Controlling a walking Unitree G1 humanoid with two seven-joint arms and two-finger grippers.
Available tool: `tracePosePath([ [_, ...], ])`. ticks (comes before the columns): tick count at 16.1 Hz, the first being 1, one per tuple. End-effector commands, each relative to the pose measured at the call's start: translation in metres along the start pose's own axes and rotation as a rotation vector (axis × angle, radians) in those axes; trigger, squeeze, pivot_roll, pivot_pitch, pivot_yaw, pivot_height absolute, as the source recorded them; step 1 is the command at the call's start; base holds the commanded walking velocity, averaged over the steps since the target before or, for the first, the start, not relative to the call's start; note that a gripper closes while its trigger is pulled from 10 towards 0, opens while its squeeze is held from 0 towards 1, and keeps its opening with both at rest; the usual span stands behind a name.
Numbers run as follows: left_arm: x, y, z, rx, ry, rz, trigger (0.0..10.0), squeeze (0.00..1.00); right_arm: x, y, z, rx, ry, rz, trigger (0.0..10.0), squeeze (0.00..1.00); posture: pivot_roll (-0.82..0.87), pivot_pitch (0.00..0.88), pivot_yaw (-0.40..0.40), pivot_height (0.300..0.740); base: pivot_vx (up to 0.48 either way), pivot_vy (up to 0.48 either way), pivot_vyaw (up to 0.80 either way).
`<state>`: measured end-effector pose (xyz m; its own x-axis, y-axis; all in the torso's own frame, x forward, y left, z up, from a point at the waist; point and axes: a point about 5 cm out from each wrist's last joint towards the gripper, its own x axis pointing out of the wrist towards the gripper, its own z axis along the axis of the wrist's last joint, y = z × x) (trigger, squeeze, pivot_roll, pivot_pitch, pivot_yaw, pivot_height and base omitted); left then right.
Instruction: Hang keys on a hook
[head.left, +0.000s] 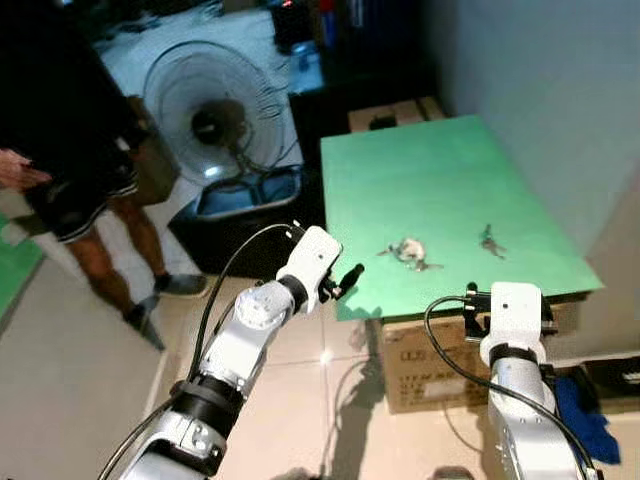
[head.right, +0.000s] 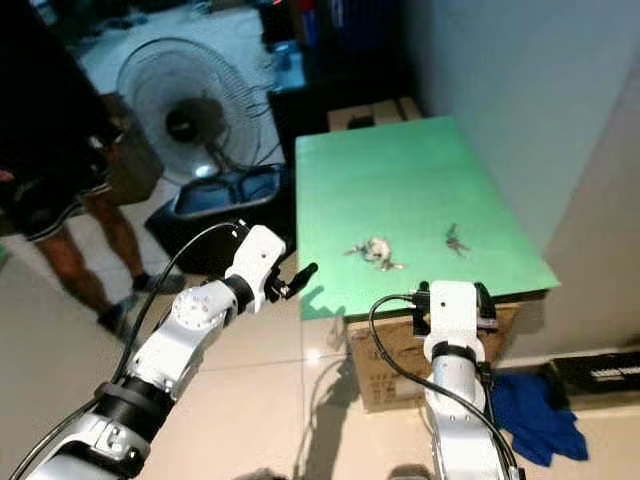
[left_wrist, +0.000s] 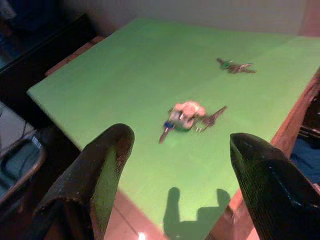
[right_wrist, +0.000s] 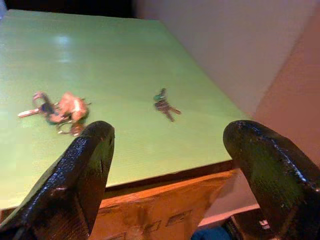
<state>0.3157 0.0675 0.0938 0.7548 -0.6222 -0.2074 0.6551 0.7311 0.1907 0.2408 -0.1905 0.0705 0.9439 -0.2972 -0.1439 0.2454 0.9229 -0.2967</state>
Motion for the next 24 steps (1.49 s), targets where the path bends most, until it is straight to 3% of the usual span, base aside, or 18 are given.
tracePosePath([
  [1, -0.001, 0.004, 0.001, 0.030, -0.005, 0.000, 10.0, 0.00, -0.001, 0.004, 0.004, 0.008, -0.015, 0.007, 10.0, 0.00, -0.22, 0.000, 0.204, 0.714, 0.480, 0.000, 0.00],
  [9, -0.001, 0.002, -0.001, 0.068, 0.009, -0.015, 10.0, 0.00, -0.002, 0.006, 0.004, 0.014, -0.019, 0.004, 10.0, 0.00, -0.22, 0.000, 0.214, 0.714, 0.480, 0.000, 0.00],
  [14, -0.004, 0.003, -0.002, -0.020, -0.018, 0.044, 10.0, 0.00, -0.001, 0.007, 0.004, 0.010, -0.017, 0.036, 10.0, 0.00, -0.20, 0.000, 0.159, 0.714, 0.384, 0.000, 0.00],
  [15, -0.006, 0.004, -0.003, -0.054, -0.014, 0.086, 10.0, 0.00, 0.002, 0.010, 0.005, -0.001, -0.016, 0.068, 10.0, 0.00, -0.17, 0.000, 0.110, 0.714, 0.000, 0.000, 0.00],
  [18, -0.032, 0.021, -0.019, -0.233, 0.005, 0.276, 10.0, 0.00, 0.012, 0.017, 0.017, 0.000, -0.056, 0.170, 10.0, 0.00, -0.08, 0.000, 0.001, 0.714, 0.000, 0.000, 0.00],
  [20, -0.064, 0.025, -0.038, -0.302, 0.029, 0.414, 10.0, 0.00, 0.016, 0.023, 0.018, -0.009, -0.059, 0.249, 10.0, 0.00, 0.00, 0.000, -0.087, 0.714, 0.000, 0.000, 0.00],
  [24, -0.067, 0.014, -0.038, -0.247, 0.071, 0.413, 10.0, 0.00, 0.021, 0.035, 0.021, -0.003, -0.052, 0.296, 10.0, 0.00, 0.02, 0.000, -0.086, 0.714, 0.000, 0.000, 0.00],
])
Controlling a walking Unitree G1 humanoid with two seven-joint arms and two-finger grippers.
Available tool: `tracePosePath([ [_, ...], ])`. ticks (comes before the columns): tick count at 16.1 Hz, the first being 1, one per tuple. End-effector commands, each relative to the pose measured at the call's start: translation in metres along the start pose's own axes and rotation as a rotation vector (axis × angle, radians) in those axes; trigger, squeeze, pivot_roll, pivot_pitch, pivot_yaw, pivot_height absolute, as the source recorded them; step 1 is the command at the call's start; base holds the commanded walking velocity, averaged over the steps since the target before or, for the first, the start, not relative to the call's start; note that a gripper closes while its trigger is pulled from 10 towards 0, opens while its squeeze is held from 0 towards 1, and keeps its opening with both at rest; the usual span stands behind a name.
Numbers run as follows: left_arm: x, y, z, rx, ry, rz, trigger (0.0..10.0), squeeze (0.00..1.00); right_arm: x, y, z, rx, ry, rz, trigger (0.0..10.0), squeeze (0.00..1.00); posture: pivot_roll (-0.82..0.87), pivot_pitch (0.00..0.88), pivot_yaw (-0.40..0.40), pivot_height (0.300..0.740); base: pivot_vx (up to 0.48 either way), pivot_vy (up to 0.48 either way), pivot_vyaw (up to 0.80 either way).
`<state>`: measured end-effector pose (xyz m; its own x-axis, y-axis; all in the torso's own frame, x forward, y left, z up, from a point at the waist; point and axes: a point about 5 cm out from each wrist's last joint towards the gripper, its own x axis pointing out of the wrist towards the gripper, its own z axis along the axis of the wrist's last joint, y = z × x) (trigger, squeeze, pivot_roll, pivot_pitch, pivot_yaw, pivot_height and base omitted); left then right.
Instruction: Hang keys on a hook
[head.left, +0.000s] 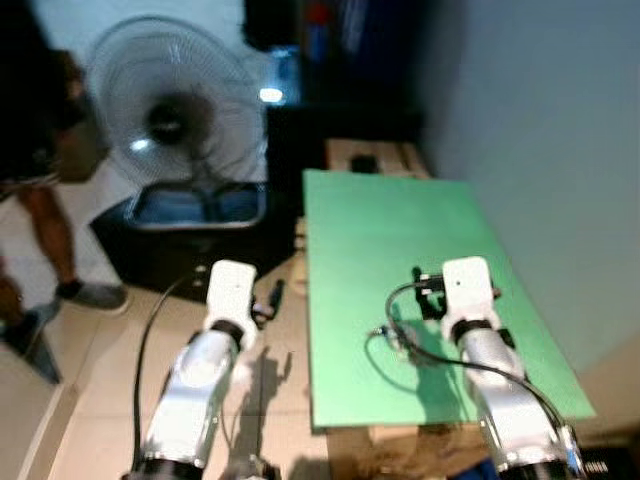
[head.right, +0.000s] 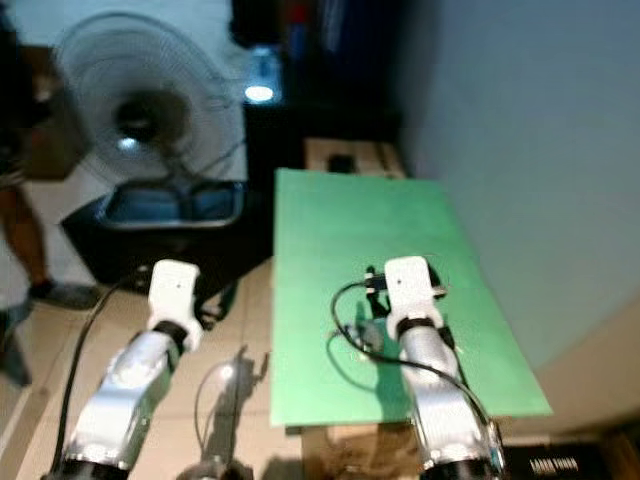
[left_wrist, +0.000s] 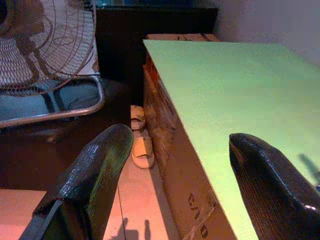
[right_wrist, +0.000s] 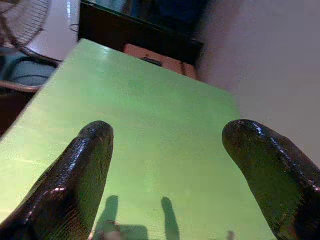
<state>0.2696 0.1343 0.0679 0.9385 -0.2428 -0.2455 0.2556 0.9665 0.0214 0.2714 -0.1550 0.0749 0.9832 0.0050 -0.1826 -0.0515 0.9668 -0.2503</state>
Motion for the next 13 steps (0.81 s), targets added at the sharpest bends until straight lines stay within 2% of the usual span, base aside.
tracePosePath([
  [1, 0.002, -0.004, 0.010, 0.030, -0.023, -0.021, 10.0, 0.00, 0.003, -0.005, 0.002, 0.010, -0.002, -0.022, 10.0, 0.00, 0.01, 0.000, -0.071, 0.714, 0.000, 0.000, 0.00],
  [8, 0.005, 0.010, 0.027, 0.148, -0.009, -0.109, 10.0, 0.00, 0.004, -0.030, -0.023, 0.043, 0.065, -0.287, 10.0, 0.00, -0.01, 0.000, 0.066, 0.714, 0.000, 0.000, 0.00],
  [13, 0.003, 0.018, 0.031, 0.198, 0.007, -0.137, 10.0, 0.00, 0.011, -0.039, -0.029, 0.068, 0.071, -0.351, 10.0, 0.00, 0.01, 0.000, 0.106, 0.714, 0.000, 0.000, 0.00],
])
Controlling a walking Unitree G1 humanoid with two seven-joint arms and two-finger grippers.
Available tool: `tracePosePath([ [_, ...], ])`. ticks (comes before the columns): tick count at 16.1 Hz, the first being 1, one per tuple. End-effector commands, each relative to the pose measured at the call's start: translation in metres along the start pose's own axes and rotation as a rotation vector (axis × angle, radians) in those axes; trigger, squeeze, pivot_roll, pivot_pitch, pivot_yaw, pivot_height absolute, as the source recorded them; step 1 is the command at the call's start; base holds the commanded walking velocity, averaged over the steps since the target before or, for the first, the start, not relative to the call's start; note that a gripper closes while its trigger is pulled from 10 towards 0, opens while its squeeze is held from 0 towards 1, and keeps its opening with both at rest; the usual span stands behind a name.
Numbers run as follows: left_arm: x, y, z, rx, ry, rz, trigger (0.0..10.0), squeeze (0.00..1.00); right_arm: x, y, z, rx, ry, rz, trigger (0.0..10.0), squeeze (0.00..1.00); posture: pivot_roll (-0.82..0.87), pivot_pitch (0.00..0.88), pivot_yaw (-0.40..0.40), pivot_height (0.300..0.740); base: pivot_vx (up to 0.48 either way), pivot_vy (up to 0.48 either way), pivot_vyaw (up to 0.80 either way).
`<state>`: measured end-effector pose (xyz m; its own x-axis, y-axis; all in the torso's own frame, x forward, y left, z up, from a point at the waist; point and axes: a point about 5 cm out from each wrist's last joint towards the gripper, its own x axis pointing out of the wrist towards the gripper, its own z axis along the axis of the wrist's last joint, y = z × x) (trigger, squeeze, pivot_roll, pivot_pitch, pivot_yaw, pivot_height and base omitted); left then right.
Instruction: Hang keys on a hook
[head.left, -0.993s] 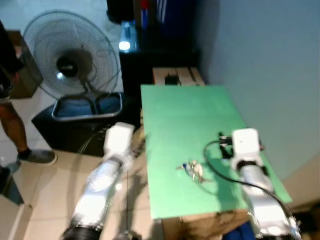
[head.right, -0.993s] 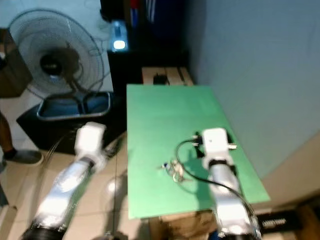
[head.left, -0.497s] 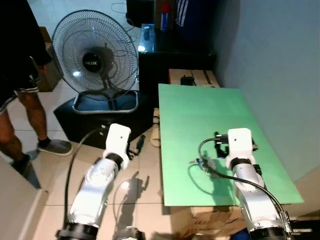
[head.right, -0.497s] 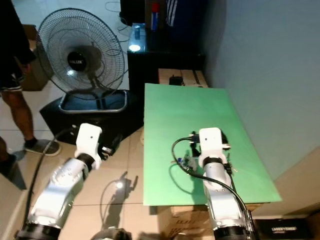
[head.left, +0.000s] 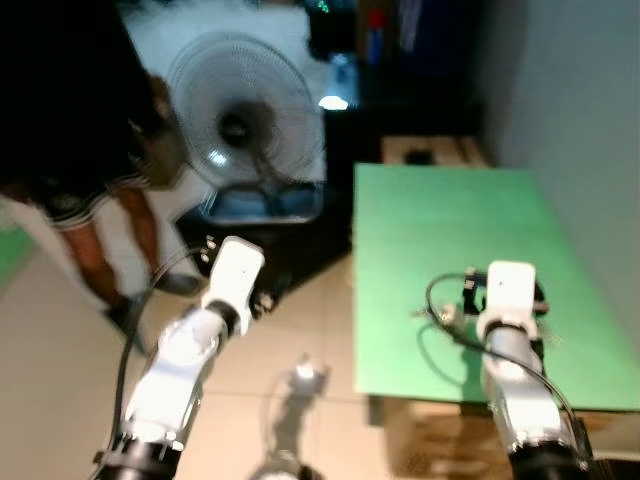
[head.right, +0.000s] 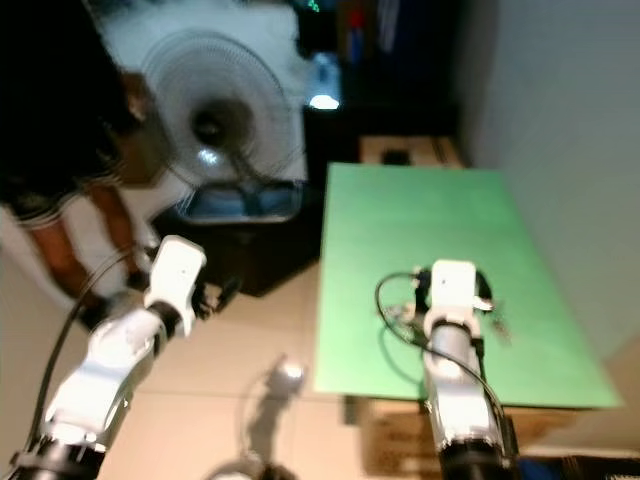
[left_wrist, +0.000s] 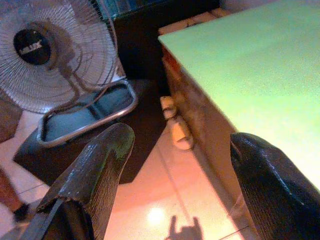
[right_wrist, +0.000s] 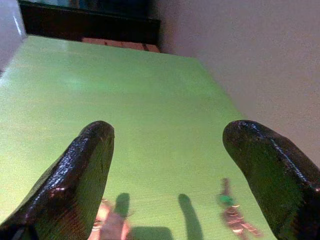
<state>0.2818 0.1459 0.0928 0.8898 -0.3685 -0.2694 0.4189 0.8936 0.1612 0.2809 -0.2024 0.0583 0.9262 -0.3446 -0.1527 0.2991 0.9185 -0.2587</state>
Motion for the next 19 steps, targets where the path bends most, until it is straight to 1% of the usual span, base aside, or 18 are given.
tracePosePath([
  [1, 0.001, 0.004, 0.005, 0.022, -0.001, -0.005, 10.0, 0.00, -0.001, 0.003, -0.003, 0.015, 0.007, -0.001, 10.0, 0.00, 0.01, 0.000, 0.107, 0.714, 0.000, 0.000, 0.00],
  [6, 0.004, 0.003, 0.007, 0.040, -0.007, -0.016, 10.0, 0.00, 0.000, 0.010, -0.007, 0.022, 0.013, 0.013, 10.0, 0.00, 0.00, 0.000, 0.113, 0.714, 0.000, 0.000, 0.00],
  [8, 0.003, 0.003, 0.007, 0.037, -0.007, -0.019, 10.0, 0.00, 0.000, 0.011, -0.008, 0.021, 0.015, 0.016, 10.0, 0.00, 0.00, 0.000, 0.115, 0.714, 0.000, 0.000, 0.00],
  [10, 0.000, 0.000, 0.005, 0.038, 0.004, -0.035, 10.0, 0.00, 0.003, 0.008, -0.015, 0.011, 0.037, 0.017, 10.0, 0.00, 0.00, 0.000, 0.122, 0.714, 0.000, 0.000, 0.00],
  [11, -0.005, 0.001, 0.004, 0.039, 0.008, -0.039, 10.0, 0.00, 0.004, 0.006, -0.016, 0.007, 0.035, 0.011, 10.0, 0.00, 0.01, 0.000, 0.130, 0.714, 0.000, 0.000, 0.00],
  [12, -0.013, 0.002, 0.000, 0.045, 0.032, -0.047, 10.0, 0.00, 0.009, 0.006, -0.014, -0.011, 0.022, 0.019, 10.0, 0.00, 0.03, 0.000, 0.139, 0.714, 0.000, 0.000, 0.00],
  [13, -0.015, 0.002, -0.001, 0.046, 0.035, -0.048, 10.0, 0.00, 0.009, 0.006, -0.014, -0.015, 0.019, 0.020, 10.0, 0.00, 0.03, 0.000, 0.139, 0.714, 0.000, 0.000, 0.00],
  [15, -0.032, 0.008, -0.007, 0.068, 0.079, -0.049, 10.0, 0.00, 0.016, 0.008, -0.011, -0.040, -0.008, 0.033, 10.0, 0.00, 0.08, 0.035, 0.168, 0.714, 0.000, 0.000, 0.00],
  [17, -0.050, 0.016, -0.011, 0.094, 0.122, -0.051, 10.0, 0.00, 0.018, 0.008, -0.014, -0.049, -0.005, 0.024, 10.0, 0.00, 0.12, 0.072, 0.197, 0.714, 0.000, 0.000, 0.00],
  [19, -0.059, 0.019, -0.011, 0.104, 0.145, -0.055, 10.0, 0.00, 0.019, 0.006, -0.019, -0.054, 0.012, 0.019, 10.0, 0.00, 0.13, 0.096, 0.212, 0.714, 0.000, 0.000, 0.00],
])
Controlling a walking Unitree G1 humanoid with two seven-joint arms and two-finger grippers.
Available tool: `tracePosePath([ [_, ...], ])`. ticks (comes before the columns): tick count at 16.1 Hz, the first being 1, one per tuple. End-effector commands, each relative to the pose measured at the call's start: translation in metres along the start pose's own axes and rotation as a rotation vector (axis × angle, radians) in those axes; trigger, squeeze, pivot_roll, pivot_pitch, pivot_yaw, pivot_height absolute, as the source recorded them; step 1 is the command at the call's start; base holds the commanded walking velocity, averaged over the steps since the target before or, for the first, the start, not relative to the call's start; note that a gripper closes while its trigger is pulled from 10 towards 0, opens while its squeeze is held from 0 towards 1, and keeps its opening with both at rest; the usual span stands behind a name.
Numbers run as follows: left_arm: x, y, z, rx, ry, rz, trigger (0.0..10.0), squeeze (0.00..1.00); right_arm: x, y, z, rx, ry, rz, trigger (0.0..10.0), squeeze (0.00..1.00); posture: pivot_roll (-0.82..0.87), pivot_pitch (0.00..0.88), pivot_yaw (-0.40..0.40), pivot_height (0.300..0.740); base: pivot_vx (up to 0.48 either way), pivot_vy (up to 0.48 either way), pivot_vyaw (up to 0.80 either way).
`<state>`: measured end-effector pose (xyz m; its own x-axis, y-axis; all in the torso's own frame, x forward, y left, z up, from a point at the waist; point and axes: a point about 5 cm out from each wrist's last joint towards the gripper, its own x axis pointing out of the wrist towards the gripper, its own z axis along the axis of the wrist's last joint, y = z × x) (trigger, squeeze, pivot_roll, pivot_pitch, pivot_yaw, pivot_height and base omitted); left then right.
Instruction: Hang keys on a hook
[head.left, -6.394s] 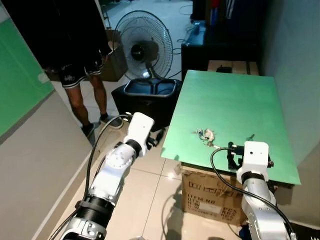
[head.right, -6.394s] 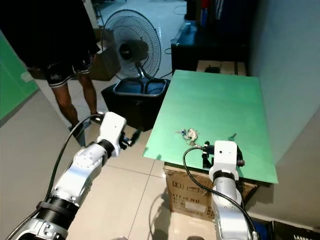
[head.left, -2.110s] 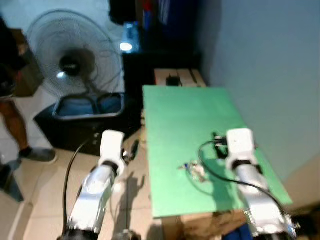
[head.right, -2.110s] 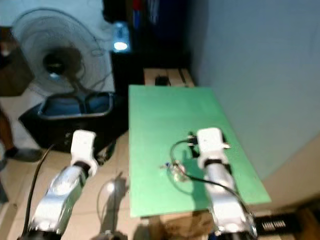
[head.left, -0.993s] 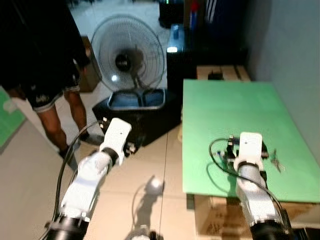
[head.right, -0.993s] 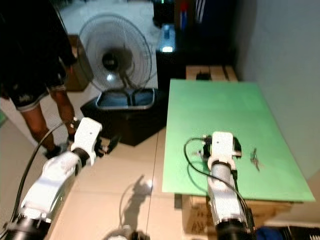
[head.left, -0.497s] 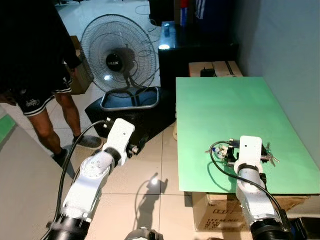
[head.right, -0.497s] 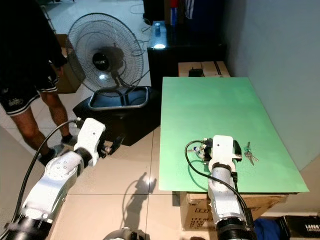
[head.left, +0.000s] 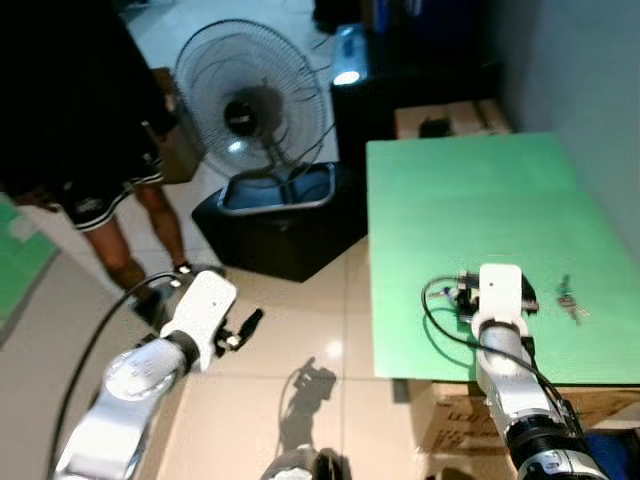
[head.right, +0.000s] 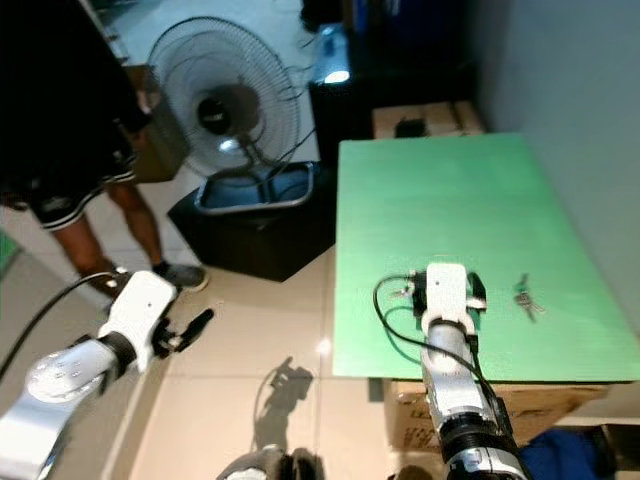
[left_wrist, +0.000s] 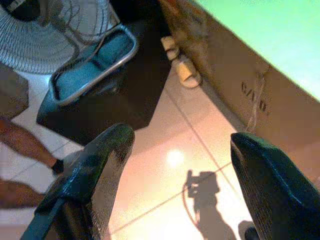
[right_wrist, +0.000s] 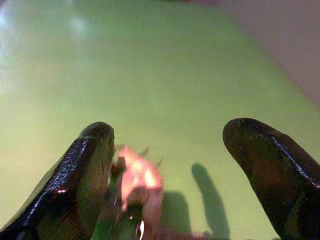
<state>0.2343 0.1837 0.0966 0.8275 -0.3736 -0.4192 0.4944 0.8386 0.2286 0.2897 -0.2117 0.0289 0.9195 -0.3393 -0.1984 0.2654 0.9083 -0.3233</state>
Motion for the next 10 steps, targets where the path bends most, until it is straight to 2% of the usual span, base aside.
tracePosePath([
  [1, -0.008, 0.005, 0.003, 0.011, 0.004, 0.005, 10.0, 0.00, 0.003, 0.005, 0.008, 0.017, -0.029, 0.002, 10.0, 0.00, 0.14, 0.105, 0.217, 0.714, 0.000, 0.000, 0.00],
  [5, -0.020, -0.001, 0.016, -0.002, -0.005, -0.065, 10.0, 0.00, -0.002, 0.018, -0.003, 0.029, 0.014, 0.031, 10.0, 0.00, 0.15, 0.149, 0.251, 0.714, 0.000, 0.000, 0.00],
  [8, -0.023, -0.006, 0.014, -0.006, 0.016, -0.088, 10.0, 0.00, -0.003, 0.019, -0.008, 0.033, 0.038, 0.039, 10.0, 0.00, 0.15, 0.177, 0.264, 0.714, 0.000, 0.000, 0.00],
  [10, -0.025, -0.008, 0.015, -0.006, 0.031, -0.104, 10.0, 0.00, -0.004, 0.020, -0.012, 0.068, 0.067, 0.030, 10.0, 0.00, 0.14, 0.193, 0.274, 0.714, 0.000, 0.000, 0.00],
])
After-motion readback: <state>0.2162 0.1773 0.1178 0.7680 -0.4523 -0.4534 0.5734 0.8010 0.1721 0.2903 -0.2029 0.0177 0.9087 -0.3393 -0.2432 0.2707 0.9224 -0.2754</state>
